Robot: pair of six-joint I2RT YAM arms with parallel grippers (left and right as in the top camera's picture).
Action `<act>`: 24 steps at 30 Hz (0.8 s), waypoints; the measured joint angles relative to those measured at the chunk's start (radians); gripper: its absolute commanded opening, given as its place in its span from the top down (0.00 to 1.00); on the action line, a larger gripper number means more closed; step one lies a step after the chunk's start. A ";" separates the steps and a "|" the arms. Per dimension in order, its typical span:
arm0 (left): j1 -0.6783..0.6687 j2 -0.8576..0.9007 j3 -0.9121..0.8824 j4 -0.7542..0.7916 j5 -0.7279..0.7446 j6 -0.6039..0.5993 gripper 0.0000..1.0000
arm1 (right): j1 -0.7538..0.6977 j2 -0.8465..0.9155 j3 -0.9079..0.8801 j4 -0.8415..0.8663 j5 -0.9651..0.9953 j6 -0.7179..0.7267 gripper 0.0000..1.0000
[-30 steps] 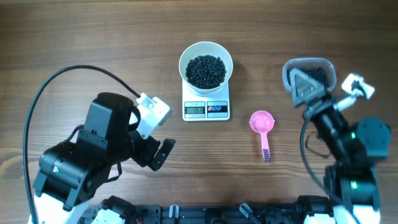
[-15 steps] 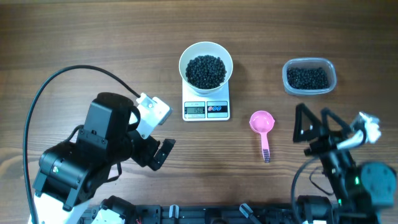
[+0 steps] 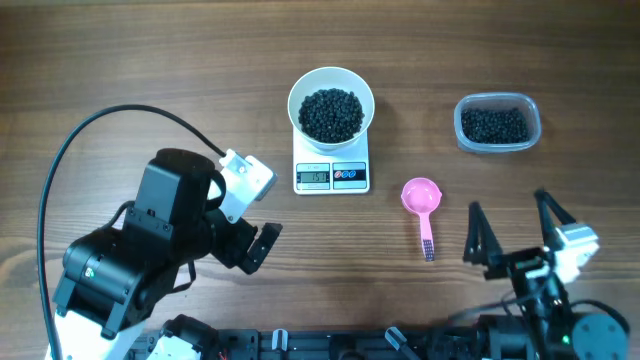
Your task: Scoop item into bowl and weigh 150g on scale
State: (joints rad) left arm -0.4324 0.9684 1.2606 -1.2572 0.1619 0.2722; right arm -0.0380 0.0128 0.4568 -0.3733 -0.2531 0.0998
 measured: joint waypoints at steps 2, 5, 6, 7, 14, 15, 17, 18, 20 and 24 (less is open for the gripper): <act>0.000 0.000 0.000 0.000 0.000 0.000 0.00 | 0.003 0.000 -0.077 0.095 0.001 -0.052 0.00; 0.000 0.000 0.000 0.000 0.000 0.000 0.00 | 0.003 0.000 -0.199 0.235 0.005 -0.099 0.00; 0.000 0.000 0.000 0.000 0.000 0.000 0.00 | 0.003 0.000 -0.243 0.282 0.005 -0.107 0.00; 0.000 0.000 0.000 0.000 0.000 0.000 0.00 | 0.003 0.000 -0.280 0.323 0.007 -0.114 0.00; 0.000 0.000 0.000 0.000 0.000 0.000 0.00 | 0.003 0.000 -0.413 0.465 0.008 -0.132 0.00; 0.000 0.000 0.000 0.000 0.000 0.000 0.00 | 0.003 0.000 -0.420 0.472 0.008 -0.132 0.00; 0.000 0.000 0.000 0.000 0.000 0.000 0.00 | 0.003 0.000 -0.434 0.487 0.008 -0.132 0.00; 0.000 0.000 0.000 0.000 0.000 0.000 0.00 | 0.003 0.000 -0.439 0.486 0.008 -0.132 0.00; 0.000 0.000 0.000 0.000 0.000 0.000 0.00 | 0.003 0.000 -0.446 0.485 0.008 -0.132 0.01; 0.000 0.000 0.000 0.000 0.000 0.000 0.00 | 0.003 0.000 -0.447 0.459 0.008 -0.133 0.00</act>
State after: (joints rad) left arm -0.4324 0.9684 1.2606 -1.2568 0.1619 0.2722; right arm -0.0353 0.0128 0.0097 0.0853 -0.2455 -0.0330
